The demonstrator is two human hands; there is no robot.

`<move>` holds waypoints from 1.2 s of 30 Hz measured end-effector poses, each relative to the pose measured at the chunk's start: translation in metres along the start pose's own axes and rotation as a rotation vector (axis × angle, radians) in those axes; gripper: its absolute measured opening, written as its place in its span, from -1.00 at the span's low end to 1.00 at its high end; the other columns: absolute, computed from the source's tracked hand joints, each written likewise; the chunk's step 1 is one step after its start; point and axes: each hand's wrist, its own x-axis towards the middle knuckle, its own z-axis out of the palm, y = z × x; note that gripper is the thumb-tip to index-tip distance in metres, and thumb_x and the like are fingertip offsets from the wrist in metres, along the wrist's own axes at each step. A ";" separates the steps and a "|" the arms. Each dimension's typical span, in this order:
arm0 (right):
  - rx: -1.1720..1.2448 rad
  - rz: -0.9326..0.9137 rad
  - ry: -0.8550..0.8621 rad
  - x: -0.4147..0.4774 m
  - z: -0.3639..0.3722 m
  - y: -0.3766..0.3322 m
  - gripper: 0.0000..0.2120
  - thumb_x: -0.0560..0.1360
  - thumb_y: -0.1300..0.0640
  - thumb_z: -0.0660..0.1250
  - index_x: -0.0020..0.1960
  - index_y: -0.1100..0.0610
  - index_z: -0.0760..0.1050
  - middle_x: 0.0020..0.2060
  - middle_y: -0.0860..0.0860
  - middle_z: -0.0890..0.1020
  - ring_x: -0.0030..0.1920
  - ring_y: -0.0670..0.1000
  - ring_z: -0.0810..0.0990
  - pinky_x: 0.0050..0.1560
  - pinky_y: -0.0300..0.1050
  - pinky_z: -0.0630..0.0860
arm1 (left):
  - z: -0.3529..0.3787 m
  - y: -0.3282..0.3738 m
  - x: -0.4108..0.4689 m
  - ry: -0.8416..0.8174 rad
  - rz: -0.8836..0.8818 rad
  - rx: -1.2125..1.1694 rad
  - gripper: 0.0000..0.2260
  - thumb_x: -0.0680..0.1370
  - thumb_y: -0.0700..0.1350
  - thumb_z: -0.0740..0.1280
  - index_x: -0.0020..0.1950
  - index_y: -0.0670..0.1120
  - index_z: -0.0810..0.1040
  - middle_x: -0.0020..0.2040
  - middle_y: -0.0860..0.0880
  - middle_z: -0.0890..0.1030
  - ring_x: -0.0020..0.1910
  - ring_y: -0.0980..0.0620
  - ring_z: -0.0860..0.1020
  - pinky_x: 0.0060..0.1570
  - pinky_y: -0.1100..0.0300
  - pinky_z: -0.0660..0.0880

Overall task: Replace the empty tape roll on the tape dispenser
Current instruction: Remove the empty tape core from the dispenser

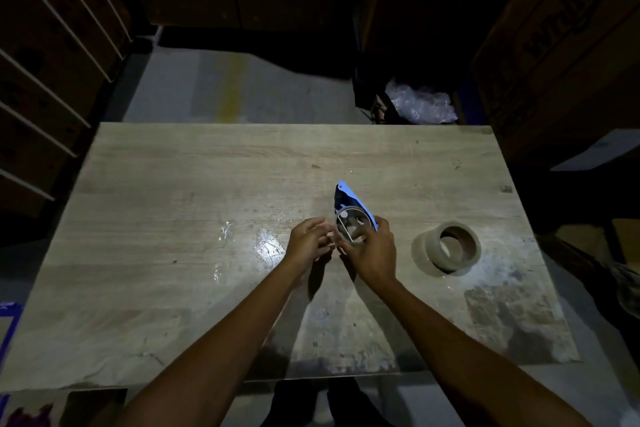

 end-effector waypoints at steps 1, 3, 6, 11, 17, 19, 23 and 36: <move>0.018 -0.023 0.007 -0.002 -0.005 -0.005 -0.76 0.37 -0.11 0.51 -0.16 0.03 0.56 0.26 0.06 0.48 0.14 0.09 0.53 0.01 -0.15 0.50 | -0.004 0.004 -0.003 0.009 0.016 -0.007 -0.76 0.58 -0.18 0.31 0.25 -0.14 0.52 0.13 -0.17 0.66 0.10 -0.10 0.65 0.04 0.07 0.60; 0.076 -0.068 0.014 -0.006 -0.018 -0.015 -0.76 0.36 -0.09 0.52 -0.22 0.06 0.56 0.27 0.08 0.50 0.15 0.09 0.54 0.05 -0.11 0.52 | -0.013 0.014 -0.009 0.021 0.047 -0.025 -0.85 0.61 -0.15 0.27 0.16 -0.07 0.55 0.10 -0.14 0.67 0.12 -0.10 0.63 -0.01 0.10 0.58; 0.163 -0.127 0.008 -0.012 -0.036 -0.034 -0.78 0.33 -0.02 0.57 -0.24 0.06 0.57 0.28 0.04 0.50 0.18 0.04 0.55 0.10 -0.12 0.54 | -0.026 0.032 -0.018 0.034 0.074 -0.090 -0.88 0.62 -0.08 0.29 0.11 -0.02 0.57 0.13 -0.14 0.65 0.17 -0.15 0.60 0.15 -0.07 0.57; 0.369 -0.193 -0.044 -0.029 -0.069 -0.077 -0.74 0.29 0.08 0.61 -0.32 -0.04 0.51 0.22 -0.01 0.55 0.15 -0.09 0.55 0.05 -0.11 0.62 | -0.035 0.064 -0.047 -0.089 0.094 -0.170 -0.67 0.57 0.05 0.34 0.28 -0.06 0.54 0.21 -0.14 0.63 0.20 -0.17 0.58 0.12 -0.09 0.51; 0.703 -0.287 -0.119 -0.043 -0.090 -0.112 -0.78 0.31 0.17 0.60 -0.29 0.13 0.55 0.00 0.05 0.62 0.02 0.00 0.63 -0.06 -0.09 0.64 | -0.045 0.092 -0.089 -0.311 0.125 -0.408 -0.47 0.52 0.09 0.33 0.40 -0.19 0.46 0.22 -0.21 0.60 0.11 -0.11 0.59 -0.02 0.01 0.53; 0.793 -0.280 -0.183 -0.047 -0.095 -0.120 -0.78 0.34 0.19 0.58 -0.30 0.12 0.54 -0.08 0.08 0.63 -0.03 0.08 0.65 -0.06 -0.04 0.61 | -0.050 0.097 -0.099 -0.316 0.137 -0.448 -0.44 0.52 0.07 0.34 0.43 -0.20 0.42 0.24 -0.22 0.58 0.12 -0.13 0.58 0.01 -0.01 0.52; 1.012 -0.213 -0.325 -0.054 -0.096 -0.128 -0.78 0.34 0.13 0.57 -0.29 0.13 0.54 -0.28 0.08 0.57 -0.18 0.12 0.60 0.00 0.19 0.59 | -0.062 0.103 -0.114 -0.305 0.168 -0.503 -0.43 0.49 -0.01 0.39 0.45 -0.20 0.39 0.33 -0.27 0.52 0.18 -0.20 0.54 -0.03 -0.03 0.58; 1.538 0.094 -0.628 -0.081 -0.078 -0.155 -0.38 0.16 -0.06 0.67 0.10 0.21 0.62 0.03 0.21 0.66 -0.02 0.15 0.66 -0.03 0.02 0.63 | -0.084 0.117 -0.131 -0.324 0.345 -0.340 -0.58 0.51 -0.02 0.35 0.37 0.00 0.45 0.22 -0.08 0.58 0.18 -0.07 0.56 0.20 -0.07 0.49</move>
